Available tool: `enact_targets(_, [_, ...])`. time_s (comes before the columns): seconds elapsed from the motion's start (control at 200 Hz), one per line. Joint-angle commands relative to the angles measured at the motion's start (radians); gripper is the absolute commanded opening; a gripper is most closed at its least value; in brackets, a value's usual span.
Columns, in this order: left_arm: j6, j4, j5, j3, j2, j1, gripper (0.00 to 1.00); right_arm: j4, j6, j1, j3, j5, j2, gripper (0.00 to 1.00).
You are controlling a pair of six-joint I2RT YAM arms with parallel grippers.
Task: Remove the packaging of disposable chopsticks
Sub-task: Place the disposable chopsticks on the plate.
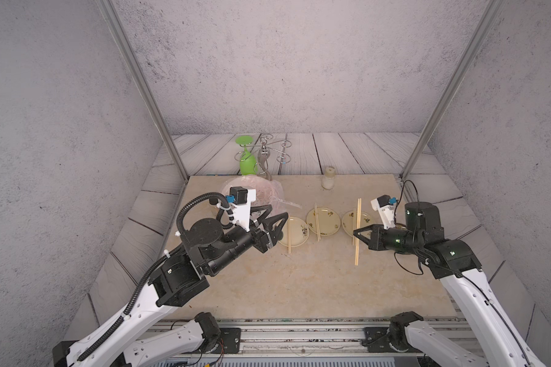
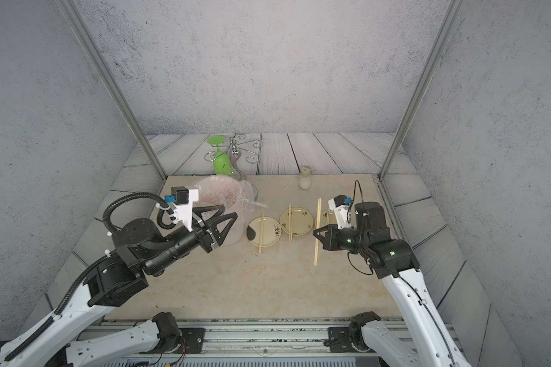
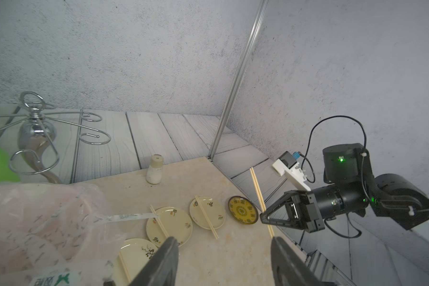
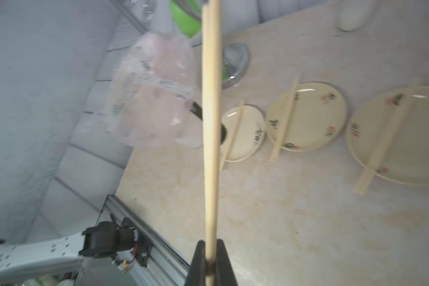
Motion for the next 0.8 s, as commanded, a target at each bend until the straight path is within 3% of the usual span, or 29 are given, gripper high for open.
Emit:
enact_targets(0.0, [0.108,-0.066,-0.05,-0.022,-0.004,0.009,0.62,-0.163,-0.075,-0.105,-0.028,0.087,0.05,0.0])
enact_targets(0.14, [0.182,-0.106,-0.07,-0.041,-0.003,0.016,0.62,-0.159,-0.092,-0.197,-0.042,0.133,0.1,0.0])
enact_targets(0.28, [0.235,-0.114,-0.061,-0.071,-0.001,0.022,0.62,-0.16,-0.108,-0.242,-0.057,0.28,0.161,0.0])
enact_targets(0.385, [0.258,-0.119,-0.031,-0.09,0.004,0.026,0.62,-0.128,-0.112,-0.308,-0.06,0.3,0.218,0.0])
enact_targets(0.49, [0.264,-0.115,-0.002,-0.113,0.01,0.032,0.62,-0.106,-0.098,-0.323,-0.011,0.332,0.304,0.0])
enact_targets(0.666, [0.249,-0.117,0.068,-0.123,0.028,0.063,0.61,-0.113,-0.172,-0.332,0.109,0.53,0.523,0.0])
enact_targets(0.796, [0.244,-0.116,0.068,-0.128,0.024,0.075,0.61,-0.122,-0.209,-0.35,0.197,0.609,0.632,0.0])
